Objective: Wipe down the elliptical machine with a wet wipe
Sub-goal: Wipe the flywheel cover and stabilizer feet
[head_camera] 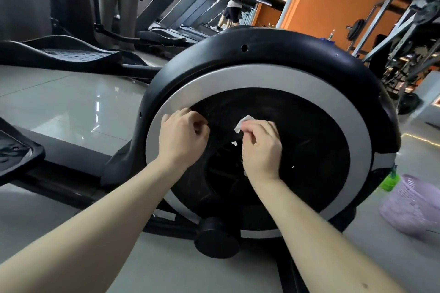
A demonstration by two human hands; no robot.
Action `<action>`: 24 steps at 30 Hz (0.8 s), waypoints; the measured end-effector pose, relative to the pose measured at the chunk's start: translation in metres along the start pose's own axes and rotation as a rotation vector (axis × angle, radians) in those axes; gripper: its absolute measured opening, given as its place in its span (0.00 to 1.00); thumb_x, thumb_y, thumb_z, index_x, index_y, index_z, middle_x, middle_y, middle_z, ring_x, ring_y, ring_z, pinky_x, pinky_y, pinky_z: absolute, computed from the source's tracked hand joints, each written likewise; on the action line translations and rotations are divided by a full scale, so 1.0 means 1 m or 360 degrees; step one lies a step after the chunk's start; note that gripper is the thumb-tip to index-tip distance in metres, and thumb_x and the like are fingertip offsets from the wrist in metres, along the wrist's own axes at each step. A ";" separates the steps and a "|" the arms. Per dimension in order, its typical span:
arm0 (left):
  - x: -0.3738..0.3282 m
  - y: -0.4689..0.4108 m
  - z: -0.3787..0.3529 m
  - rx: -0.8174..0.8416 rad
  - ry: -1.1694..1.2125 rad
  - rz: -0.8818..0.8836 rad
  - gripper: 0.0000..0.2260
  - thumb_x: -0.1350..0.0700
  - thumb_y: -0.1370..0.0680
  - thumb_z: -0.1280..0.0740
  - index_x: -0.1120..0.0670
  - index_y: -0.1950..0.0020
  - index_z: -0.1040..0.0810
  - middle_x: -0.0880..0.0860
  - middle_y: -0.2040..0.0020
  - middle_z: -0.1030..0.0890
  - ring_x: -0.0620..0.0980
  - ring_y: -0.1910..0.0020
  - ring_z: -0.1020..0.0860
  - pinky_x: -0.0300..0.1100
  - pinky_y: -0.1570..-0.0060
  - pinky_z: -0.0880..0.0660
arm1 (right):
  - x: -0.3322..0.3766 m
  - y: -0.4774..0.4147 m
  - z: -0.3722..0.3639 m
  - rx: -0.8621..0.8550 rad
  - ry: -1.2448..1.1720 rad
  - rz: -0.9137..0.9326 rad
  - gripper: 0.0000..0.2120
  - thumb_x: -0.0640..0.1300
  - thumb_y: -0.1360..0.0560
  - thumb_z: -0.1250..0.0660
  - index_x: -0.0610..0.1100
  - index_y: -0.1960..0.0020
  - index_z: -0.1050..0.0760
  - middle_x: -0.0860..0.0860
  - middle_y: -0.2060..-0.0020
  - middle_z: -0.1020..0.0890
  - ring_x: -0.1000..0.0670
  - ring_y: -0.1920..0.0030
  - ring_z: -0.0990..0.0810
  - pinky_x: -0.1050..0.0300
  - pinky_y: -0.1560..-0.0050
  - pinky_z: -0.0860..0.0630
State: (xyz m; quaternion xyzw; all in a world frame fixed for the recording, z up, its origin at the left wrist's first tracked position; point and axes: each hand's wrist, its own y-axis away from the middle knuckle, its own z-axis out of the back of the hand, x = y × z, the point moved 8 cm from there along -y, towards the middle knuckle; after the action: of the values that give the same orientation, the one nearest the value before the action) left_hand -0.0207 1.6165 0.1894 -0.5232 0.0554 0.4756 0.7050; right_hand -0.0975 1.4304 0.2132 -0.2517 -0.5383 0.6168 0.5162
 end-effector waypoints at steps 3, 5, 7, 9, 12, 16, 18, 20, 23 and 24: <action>-0.004 0.006 -0.004 0.0084 -0.0047 -0.0038 0.07 0.56 0.25 0.33 0.49 0.53 0.15 0.45 0.54 0.18 0.48 0.53 0.22 0.40 0.47 0.38 | -0.002 0.004 -0.005 0.0148 0.0027 -0.0018 0.14 0.25 0.31 0.30 0.42 0.59 0.16 0.52 0.60 0.16 0.56 0.55 0.25 0.75 0.47 0.32; -0.007 0.009 -0.007 0.0152 -0.0056 -0.0031 0.07 0.56 0.25 0.33 0.49 0.53 0.14 0.46 0.53 0.17 0.49 0.53 0.21 0.42 0.46 0.37 | 0.002 0.024 -0.014 0.0477 -0.0035 -0.0047 0.15 0.24 0.34 0.32 0.43 0.61 0.17 0.52 0.60 0.16 0.60 0.54 0.27 0.69 0.46 0.26; -0.010 0.012 -0.012 0.0256 -0.0009 -0.0014 0.08 0.56 0.25 0.32 0.50 0.52 0.14 0.46 0.53 0.17 0.50 0.52 0.20 0.45 0.44 0.32 | -0.006 0.051 -0.014 0.0702 -0.0200 -0.0473 0.17 0.26 0.29 0.34 0.48 0.60 0.17 0.56 0.58 0.16 0.58 0.54 0.21 0.56 0.48 0.21; -0.015 0.016 -0.018 0.0398 0.0069 -0.0045 0.09 0.54 0.26 0.34 0.49 0.52 0.13 0.45 0.52 0.17 0.49 0.53 0.19 0.46 0.45 0.26 | -0.022 0.063 -0.002 0.0553 -0.0427 -0.0990 0.17 0.31 0.25 0.32 0.53 0.59 0.17 0.57 0.58 0.15 0.58 0.54 0.17 0.61 0.50 0.21; -0.018 0.025 -0.033 0.0758 0.0181 -0.0057 0.09 0.57 0.25 0.31 0.48 0.50 0.13 0.43 0.51 0.17 0.42 0.50 0.20 0.38 0.47 0.25 | -0.040 0.069 0.000 0.0301 -0.0897 -0.1538 0.13 0.31 0.25 0.29 0.49 0.57 0.18 0.55 0.58 0.14 0.62 0.59 0.17 0.64 0.54 0.25; -0.026 0.042 -0.044 0.1118 0.0554 0.0132 0.11 0.55 0.23 0.29 0.49 0.42 0.15 0.43 0.46 0.17 0.37 0.46 0.20 0.33 0.43 0.25 | -0.040 0.076 -0.009 0.0280 -0.1455 -0.1866 0.14 0.27 0.24 0.33 0.46 0.51 0.21 0.46 0.52 0.15 0.48 0.52 0.16 0.55 0.47 0.21; -0.032 0.043 -0.046 0.1132 0.0679 0.0183 0.08 0.54 0.22 0.28 0.49 0.43 0.14 0.42 0.50 0.15 0.37 0.51 0.18 0.31 0.50 0.24 | -0.037 0.079 -0.010 0.0293 -0.1635 -0.1934 0.14 0.26 0.22 0.36 0.44 0.48 0.22 0.41 0.46 0.15 0.43 0.47 0.16 0.50 0.39 0.21; -0.037 0.042 -0.045 0.1092 0.0650 0.0142 0.02 0.53 0.22 0.28 0.49 0.52 0.15 0.39 0.62 0.18 0.36 0.64 0.22 0.31 0.63 0.28 | -0.034 0.081 -0.013 0.0298 -0.1766 -0.1987 0.14 0.26 0.21 0.37 0.43 0.45 0.23 0.39 0.45 0.16 0.42 0.45 0.16 0.48 0.37 0.22; -0.037 0.037 -0.044 0.0981 0.0572 0.0140 0.05 0.52 0.23 0.27 0.49 0.59 0.17 0.42 0.68 0.22 0.38 0.71 0.28 0.33 0.69 0.32 | -0.039 0.082 -0.011 0.0315 -0.1588 -0.1989 0.12 0.29 0.22 0.34 0.42 0.43 0.22 0.41 0.45 0.15 0.44 0.45 0.15 0.48 0.38 0.20; -0.036 0.036 -0.043 0.0942 0.0556 0.0166 0.05 0.52 0.23 0.27 0.50 0.59 0.17 0.43 0.68 0.22 0.38 0.71 0.28 0.34 0.70 0.33 | -0.043 0.081 -0.005 0.0305 -0.1344 -0.1946 0.11 0.30 0.22 0.32 0.43 0.44 0.21 0.44 0.46 0.15 0.46 0.47 0.14 0.49 0.40 0.18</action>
State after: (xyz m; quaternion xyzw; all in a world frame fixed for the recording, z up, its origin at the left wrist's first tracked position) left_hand -0.0482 1.5609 0.1665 -0.3660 0.3374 0.3776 0.7808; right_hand -0.1081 1.4023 0.1262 0.3966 -0.6784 0.3082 0.5362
